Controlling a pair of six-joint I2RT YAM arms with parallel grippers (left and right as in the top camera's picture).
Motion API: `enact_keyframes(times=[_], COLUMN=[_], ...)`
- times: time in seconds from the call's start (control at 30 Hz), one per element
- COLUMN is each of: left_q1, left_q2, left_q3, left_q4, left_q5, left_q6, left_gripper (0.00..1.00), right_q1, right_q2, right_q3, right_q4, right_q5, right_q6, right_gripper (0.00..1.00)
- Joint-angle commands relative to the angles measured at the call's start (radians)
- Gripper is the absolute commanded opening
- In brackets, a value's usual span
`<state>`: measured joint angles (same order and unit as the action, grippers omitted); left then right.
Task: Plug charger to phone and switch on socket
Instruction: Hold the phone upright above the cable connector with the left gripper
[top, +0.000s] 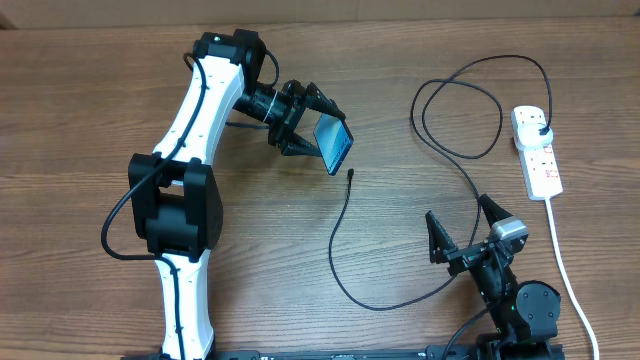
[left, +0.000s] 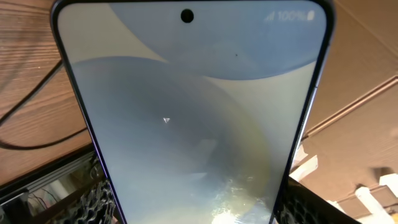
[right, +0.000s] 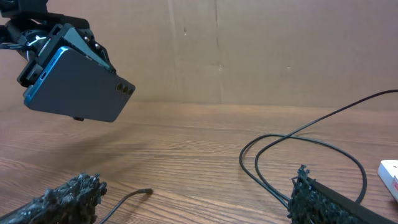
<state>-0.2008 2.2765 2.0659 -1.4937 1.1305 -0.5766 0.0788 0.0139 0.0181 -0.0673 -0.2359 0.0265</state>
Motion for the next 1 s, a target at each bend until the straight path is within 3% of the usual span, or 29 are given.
enact_keyframes(times=[0.0, 0.7, 0.83, 0.97], left_q1=[0.004, 0.004, 0.004, 0.004], left_q2=[-0.006, -0.006, -0.006, -0.006], left_q3=[0.032, 0.031, 0.031, 0.031], left_q4=[-0.001, -0.018, -0.017, -0.017], left_q5=[0.074, 0.032, 0.014, 0.011], left_q6=[-0.015, 0.010, 0.016, 0.016], left_gripper=[0.19, 0.19, 0.19, 0.19], right_q1=[-0.001, -0.001, -0.001, -0.001], right_q2=[-0.009, -0.009, -0.009, -0.009], right_q3=[-0.010, -0.010, -0.010, -0.010], right_q4=[0.006, 0.010, 0.008, 0.008], right_q5=[0.000, 0.006, -0.001, -0.028], right_q6=[0.007, 0.008, 0.138, 0.164], right_gripper=[1.00, 1.00, 1.00, 1.00])
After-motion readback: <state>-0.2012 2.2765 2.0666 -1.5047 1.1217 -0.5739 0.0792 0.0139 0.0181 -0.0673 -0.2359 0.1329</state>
